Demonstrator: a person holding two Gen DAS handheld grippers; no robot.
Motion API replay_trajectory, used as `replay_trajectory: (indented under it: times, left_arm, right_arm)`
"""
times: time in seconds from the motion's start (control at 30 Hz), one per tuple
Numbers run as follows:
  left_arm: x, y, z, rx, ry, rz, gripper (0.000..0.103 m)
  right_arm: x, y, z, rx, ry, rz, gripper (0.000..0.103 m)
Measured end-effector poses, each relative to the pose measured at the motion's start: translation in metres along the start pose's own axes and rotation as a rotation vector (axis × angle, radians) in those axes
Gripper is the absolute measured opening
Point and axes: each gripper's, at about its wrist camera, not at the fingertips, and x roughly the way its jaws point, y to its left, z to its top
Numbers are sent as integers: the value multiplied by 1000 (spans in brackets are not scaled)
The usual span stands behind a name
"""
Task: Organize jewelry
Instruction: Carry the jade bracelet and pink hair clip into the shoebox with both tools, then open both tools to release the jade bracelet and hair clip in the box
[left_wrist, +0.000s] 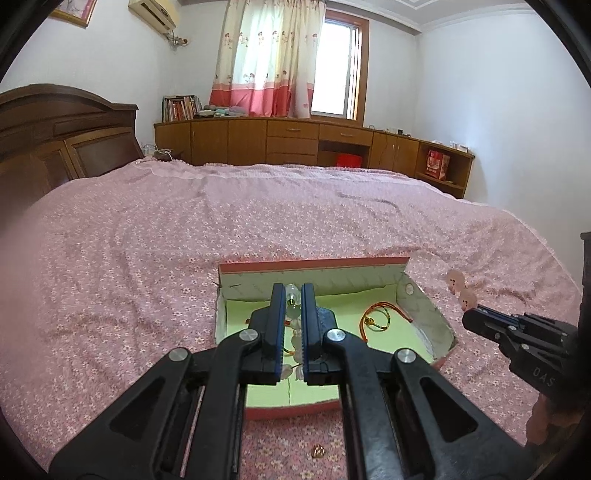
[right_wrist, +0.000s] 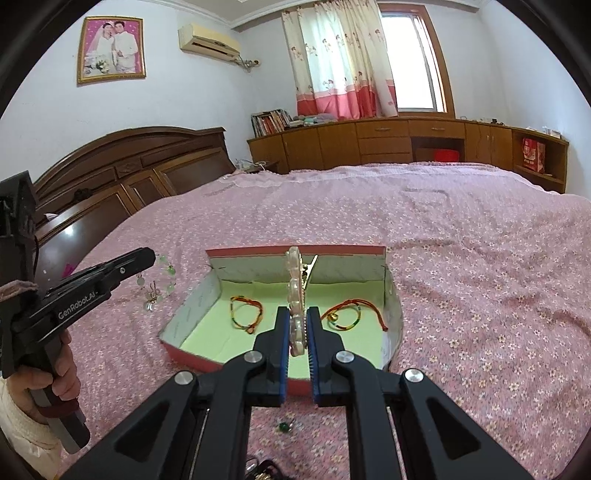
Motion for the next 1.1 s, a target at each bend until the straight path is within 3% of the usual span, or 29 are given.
replay_trajectory:
  times: [0.73, 1.1]
  left_arm:
    - [95, 18, -36, -24, 236, 56, 0]
    - [108, 18, -42, -12, 283, 84, 0]
  right_arm:
    - [96, -36, -4, -3, 275, -96, 10]
    - [115, -46, -9, 5, 323, -123, 10]
